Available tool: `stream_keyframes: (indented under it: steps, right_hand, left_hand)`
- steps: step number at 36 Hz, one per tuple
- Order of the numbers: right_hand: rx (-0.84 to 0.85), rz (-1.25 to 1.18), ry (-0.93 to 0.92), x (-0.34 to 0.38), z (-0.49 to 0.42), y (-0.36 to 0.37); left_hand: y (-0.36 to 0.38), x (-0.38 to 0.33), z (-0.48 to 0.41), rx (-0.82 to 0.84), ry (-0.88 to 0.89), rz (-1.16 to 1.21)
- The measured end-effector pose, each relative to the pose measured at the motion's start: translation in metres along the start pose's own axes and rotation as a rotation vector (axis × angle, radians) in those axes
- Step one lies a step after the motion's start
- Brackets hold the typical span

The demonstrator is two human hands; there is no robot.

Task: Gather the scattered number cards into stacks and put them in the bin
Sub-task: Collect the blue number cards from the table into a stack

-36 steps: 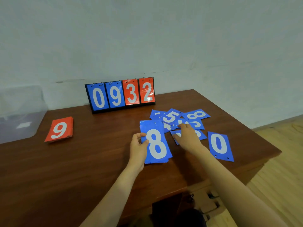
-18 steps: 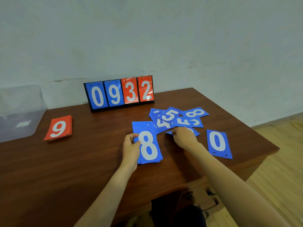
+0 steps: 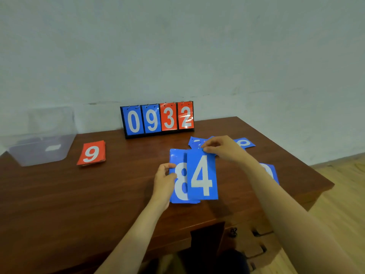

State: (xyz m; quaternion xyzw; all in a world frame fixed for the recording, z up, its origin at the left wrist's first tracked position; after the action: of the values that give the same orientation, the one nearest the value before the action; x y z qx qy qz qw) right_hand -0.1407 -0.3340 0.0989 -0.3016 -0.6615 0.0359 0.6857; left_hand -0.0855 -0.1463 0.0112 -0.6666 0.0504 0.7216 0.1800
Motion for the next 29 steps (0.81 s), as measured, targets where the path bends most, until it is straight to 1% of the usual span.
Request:
stream_keyframes:
  steps: [2, 4, 6, 9, 12, 15, 18, 21, 25, 27, 29]
  right_hand:
    - [-0.022, 0.028, -0.017, -0.005, 0.004, 0.006]
    - [-0.094, 0.052, -0.053, -0.009, 0.007, 0.009]
    - [-0.157, 0.038, -0.096, -0.013, 0.011, 0.012]
    - [-0.207, -0.003, -0.123, -0.017, 0.015, 0.014]
    - [-0.297, 0.093, -0.153, -0.025, 0.017, 0.008]
    - [-0.379, 0.174, -0.118, -0.04, 0.017, -0.005]
    - [-0.446, 0.221, -0.034, -0.061, 0.019, -0.023]
    - [-0.462, 0.344, 0.124, -0.089, 0.022, -0.043]
    - [-0.352, 0.503, 0.401, -0.138, 0.026, -0.066]
    - [-0.292, 0.509, 0.519, -0.161, 0.027, -0.071]
    - [-0.266, 0.473, 0.603, -0.175, 0.027, -0.074]
  left_hand:
    - [0.005, -0.004, 0.005, 0.046, -0.01, 0.047]
    - [0.011, -0.007, 0.01, 0.091, -0.026, 0.104]
    - [0.016, -0.008, 0.012, 0.119, -0.02, 0.122]
    - [0.026, -0.008, 0.014, 0.149, 0.0, 0.125]
    - [0.039, -0.007, 0.015, 0.169, -0.004, 0.126]
    - [0.053, -0.005, 0.015, 0.196, -0.026, 0.117]
    - [0.066, -0.002, 0.013, 0.196, -0.052, 0.093]
    - [0.077, 0.005, 0.008, 0.184, -0.083, 0.058]
    - [0.089, 0.011, 0.002, 0.159, -0.113, 0.035]
    - [0.092, 0.014, -0.001, 0.145, -0.124, 0.022]
    - [0.095, 0.016, -0.004, 0.137, -0.136, 0.017]
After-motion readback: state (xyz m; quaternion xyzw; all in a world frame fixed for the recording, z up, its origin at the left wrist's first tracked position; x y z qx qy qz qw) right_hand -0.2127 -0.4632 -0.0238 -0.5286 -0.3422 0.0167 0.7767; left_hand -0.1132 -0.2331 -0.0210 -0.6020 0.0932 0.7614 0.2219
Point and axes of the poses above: each hand's wrist, its own z-axis away from the middle knuckle, its own y-axis out of the palm, x = y × z, the point moved 4 cm from there along -z, towards the middle knuckle, and after that the axes turned 11 degrees about -z, right-handed, at the moved point
